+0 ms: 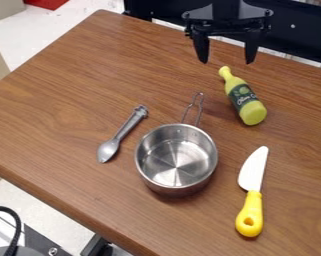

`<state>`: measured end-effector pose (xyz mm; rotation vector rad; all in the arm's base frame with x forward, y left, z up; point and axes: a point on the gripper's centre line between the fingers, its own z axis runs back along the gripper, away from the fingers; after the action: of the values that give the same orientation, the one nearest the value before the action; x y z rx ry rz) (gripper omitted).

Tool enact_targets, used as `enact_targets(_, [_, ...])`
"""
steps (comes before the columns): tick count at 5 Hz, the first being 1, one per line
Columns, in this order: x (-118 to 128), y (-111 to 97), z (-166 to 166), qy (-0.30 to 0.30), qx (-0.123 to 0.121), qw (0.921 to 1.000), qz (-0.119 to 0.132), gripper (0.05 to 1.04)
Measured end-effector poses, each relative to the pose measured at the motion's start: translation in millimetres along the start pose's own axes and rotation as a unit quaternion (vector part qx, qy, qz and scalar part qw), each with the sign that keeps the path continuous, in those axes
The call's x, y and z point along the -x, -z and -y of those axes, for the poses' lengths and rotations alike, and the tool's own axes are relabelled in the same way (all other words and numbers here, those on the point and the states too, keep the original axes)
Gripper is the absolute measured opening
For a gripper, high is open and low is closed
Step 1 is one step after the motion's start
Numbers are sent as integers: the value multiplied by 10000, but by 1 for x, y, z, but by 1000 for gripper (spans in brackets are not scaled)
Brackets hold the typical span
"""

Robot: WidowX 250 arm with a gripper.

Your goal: Pick up the yellow bottle and put it in the silver pot

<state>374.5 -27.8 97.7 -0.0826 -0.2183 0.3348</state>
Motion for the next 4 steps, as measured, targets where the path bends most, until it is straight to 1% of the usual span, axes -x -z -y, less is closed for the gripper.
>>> enact_targets(1, [6,13,-2,-45,-74,9998,-177,999])
enact_targets(2, [3,23,9,-639,-74,9979,-113,999])
enact_targets(3, [-4,29,20,-1121,-68,9936,-128,999])
enact_targets(4, [-4,37,27,-1291,-155,9914,-156,999])
